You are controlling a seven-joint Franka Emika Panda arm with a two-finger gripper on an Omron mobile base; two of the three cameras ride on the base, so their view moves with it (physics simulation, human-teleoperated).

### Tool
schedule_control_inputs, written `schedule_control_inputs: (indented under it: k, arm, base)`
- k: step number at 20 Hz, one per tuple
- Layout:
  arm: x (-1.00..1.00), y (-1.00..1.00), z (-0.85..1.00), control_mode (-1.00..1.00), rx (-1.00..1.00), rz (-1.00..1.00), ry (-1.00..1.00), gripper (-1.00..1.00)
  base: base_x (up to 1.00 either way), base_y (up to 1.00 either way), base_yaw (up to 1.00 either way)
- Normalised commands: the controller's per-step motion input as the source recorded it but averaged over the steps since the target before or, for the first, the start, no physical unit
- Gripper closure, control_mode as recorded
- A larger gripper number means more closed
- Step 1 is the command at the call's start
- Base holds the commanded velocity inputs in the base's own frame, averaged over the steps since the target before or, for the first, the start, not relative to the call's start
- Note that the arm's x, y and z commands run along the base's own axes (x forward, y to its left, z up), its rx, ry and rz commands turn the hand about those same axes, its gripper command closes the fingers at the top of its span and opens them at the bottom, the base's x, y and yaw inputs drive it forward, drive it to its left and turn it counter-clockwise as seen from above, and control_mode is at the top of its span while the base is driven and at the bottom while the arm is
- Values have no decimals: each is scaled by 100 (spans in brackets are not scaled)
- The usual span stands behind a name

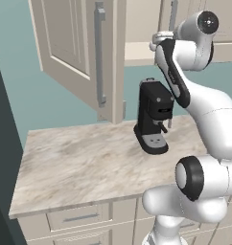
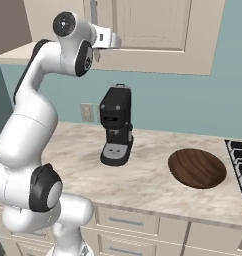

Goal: Open the cabinet and move the ladle to the pot. Then close the cabinet.

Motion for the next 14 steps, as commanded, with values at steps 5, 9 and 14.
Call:
schedule_control_inputs:
  k: [5, 9, 14]
  arm:
    - [33, -98, 0, -100, 0, -9, 1, 100]
    - [24, -100, 0, -100, 2, -5, 10, 100]
    - [4, -100, -1, -100, 9, -1, 14, 100]
  base:
    - [0, 0, 0]
    - [0, 0, 0]
    - [0, 0, 0]
